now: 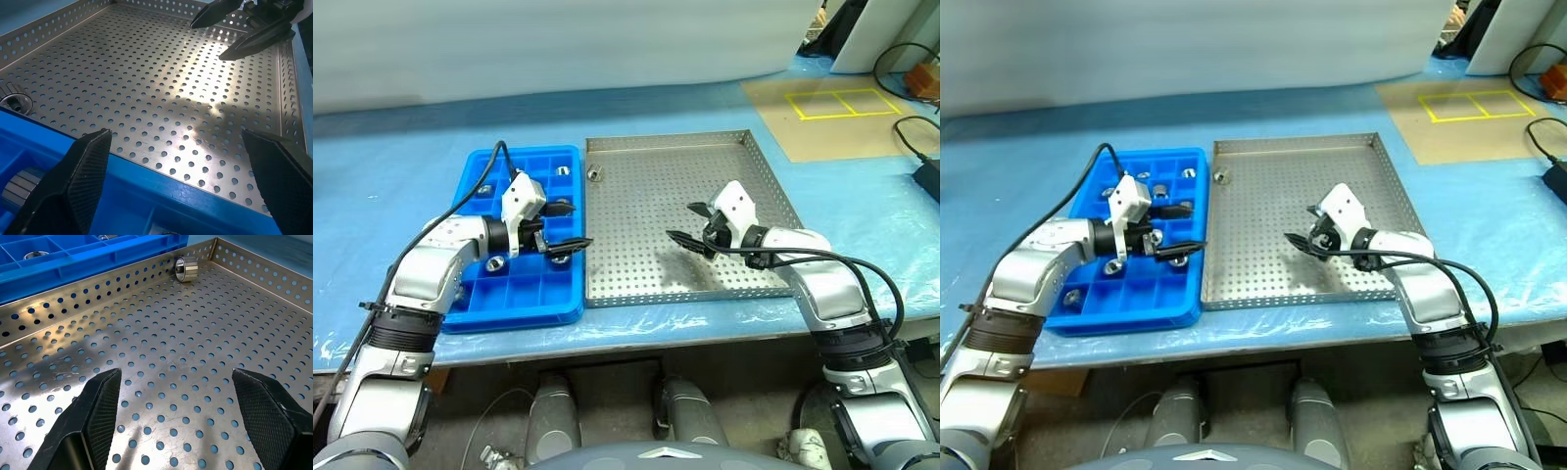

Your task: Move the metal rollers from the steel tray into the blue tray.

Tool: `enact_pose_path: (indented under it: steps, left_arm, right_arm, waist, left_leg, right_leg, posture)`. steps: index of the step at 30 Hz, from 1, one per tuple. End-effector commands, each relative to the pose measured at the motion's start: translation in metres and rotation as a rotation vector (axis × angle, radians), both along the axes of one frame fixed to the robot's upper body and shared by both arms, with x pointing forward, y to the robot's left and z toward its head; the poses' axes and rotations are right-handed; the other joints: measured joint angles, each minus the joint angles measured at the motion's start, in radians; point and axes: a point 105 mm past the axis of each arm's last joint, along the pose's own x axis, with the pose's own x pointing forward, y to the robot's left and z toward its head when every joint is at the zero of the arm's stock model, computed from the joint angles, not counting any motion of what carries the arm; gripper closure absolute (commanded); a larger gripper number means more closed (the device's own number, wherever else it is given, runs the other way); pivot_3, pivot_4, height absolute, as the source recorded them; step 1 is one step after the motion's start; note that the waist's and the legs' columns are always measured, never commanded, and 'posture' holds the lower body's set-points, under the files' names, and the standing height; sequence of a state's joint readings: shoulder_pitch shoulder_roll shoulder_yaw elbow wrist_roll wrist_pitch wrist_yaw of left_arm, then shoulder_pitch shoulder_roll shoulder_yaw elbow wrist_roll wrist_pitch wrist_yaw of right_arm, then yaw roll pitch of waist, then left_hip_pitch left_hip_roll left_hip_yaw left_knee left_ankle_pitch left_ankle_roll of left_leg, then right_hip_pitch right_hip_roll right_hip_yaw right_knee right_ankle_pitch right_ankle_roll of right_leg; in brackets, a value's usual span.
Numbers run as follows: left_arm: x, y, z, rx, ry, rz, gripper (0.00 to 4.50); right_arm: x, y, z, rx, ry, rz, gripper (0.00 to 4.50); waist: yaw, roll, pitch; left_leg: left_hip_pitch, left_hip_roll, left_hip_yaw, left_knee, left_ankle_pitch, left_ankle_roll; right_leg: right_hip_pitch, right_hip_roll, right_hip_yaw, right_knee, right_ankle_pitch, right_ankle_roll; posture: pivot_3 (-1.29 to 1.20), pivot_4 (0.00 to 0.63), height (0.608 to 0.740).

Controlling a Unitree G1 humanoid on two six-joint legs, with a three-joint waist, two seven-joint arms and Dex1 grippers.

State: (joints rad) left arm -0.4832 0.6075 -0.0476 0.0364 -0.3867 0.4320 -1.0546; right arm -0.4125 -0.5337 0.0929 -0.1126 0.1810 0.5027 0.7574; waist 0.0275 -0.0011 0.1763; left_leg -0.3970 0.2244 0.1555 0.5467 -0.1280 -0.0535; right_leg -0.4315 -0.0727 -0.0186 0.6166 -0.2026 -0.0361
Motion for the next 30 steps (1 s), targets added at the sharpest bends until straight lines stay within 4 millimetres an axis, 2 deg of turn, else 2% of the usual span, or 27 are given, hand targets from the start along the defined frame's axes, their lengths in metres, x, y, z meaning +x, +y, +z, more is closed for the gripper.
enact_pose_path:
  steps: [1,15,30]
  left_arm:
    - [-0.0053,-0.0031,0.0084,-0.008,-0.038,-0.021,0.02]
    - [-0.0126,0.0029,0.0051,-0.02,-0.028,0.025,0.02]
    - [-0.0102,0.0,0.0041,-0.019,-0.028,0.03,0.02]
  right_arm:
    - [-0.0043,0.0071,0.0107,0.016,-0.036,0.036,0.78]
    - [-0.0042,0.0141,0.007,-0.006,-0.015,0.083,0.78]
    - [-0.0039,0.0135,0.007,-0.007,-0.016,0.075,0.78]
  waist:
    - [-0.001,0.0,0.0]
    - [0.004,0.0,0.0]
    - [0.011,0.0,0.0]
  left_leg:
    - [0.0,0.0,0.0,0.0,0.0,0.0]
    - [0.0,0.0,0.0,0.001,0.0,0.0]
    - [0.001,0.0,0.0,0.001,0.0,0.0]
  right_leg:
    - [0.0,0.0,0.0,0.0,0.0,0.0]
    - [0.0,0.0,0.0,0.001,0.0,0.0]
    - [0.0,0.0,0.0,0.002,0.0,0.0]
  posture:
    - [-0.21,0.15,0.74]
    - [-0.17,0.15,0.74]
    - [-0.18,0.15,0.74]
